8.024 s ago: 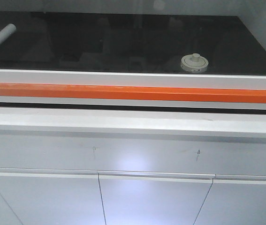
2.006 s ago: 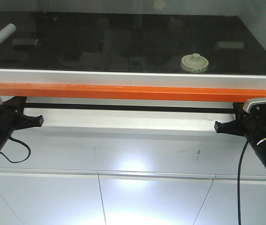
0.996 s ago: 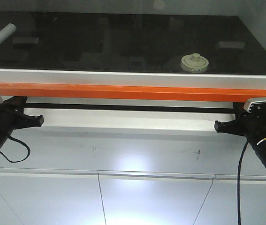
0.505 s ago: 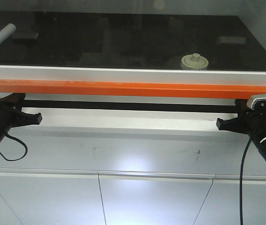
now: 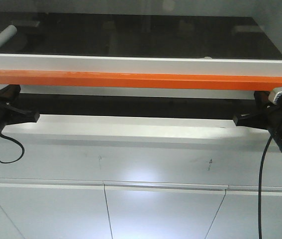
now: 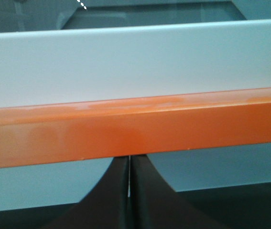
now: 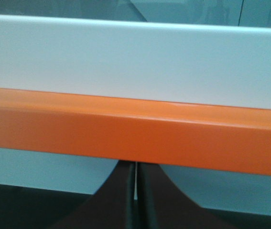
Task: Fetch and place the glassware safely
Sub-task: 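Lift the orange handle bar upward with both grippers to open sash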
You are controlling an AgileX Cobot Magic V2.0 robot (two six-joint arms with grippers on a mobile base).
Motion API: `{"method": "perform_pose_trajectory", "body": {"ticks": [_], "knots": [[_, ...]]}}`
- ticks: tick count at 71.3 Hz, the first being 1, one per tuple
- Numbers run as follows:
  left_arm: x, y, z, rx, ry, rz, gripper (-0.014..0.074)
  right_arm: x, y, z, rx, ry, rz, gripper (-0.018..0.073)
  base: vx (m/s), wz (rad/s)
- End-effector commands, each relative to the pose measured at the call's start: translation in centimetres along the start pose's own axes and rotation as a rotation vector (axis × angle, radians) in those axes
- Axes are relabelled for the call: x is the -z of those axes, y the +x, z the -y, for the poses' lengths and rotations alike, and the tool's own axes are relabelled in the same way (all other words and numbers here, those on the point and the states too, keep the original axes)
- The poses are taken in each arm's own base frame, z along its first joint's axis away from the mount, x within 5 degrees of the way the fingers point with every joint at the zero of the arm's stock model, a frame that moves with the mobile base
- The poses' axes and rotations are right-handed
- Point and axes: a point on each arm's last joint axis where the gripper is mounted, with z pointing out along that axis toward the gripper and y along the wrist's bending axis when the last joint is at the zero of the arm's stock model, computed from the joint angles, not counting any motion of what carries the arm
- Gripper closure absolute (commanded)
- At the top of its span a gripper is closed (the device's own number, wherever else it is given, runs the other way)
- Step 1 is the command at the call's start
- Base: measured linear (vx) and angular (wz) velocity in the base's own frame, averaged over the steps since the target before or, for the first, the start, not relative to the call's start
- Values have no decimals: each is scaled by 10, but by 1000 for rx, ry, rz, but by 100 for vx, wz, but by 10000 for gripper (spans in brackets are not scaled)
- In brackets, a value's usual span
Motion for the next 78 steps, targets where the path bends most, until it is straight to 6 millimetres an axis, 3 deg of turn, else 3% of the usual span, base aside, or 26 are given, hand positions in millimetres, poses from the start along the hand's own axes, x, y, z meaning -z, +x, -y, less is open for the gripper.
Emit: {"method": "perform_pose_trajectory", "body": {"ticks": [1, 33, 52, 78], "knots": [[-2, -60, -2, -8, -2, 345, 603, -4, -58, 4, 34, 4, 331, 560, 0, 0], [-20, -112, -5, -28, 14, 439, 603, -19, -96, 8, 45, 1, 430, 560, 0, 0], [-20, -131, -5, -36, 11, 484, 603, -14, -130, 10, 62, 11, 490, 560, -1, 0], [-11, -175, -6, -54, 7, 599, 603, -2, -182, 14, 88, 24, 601, 560, 0, 0]]}}
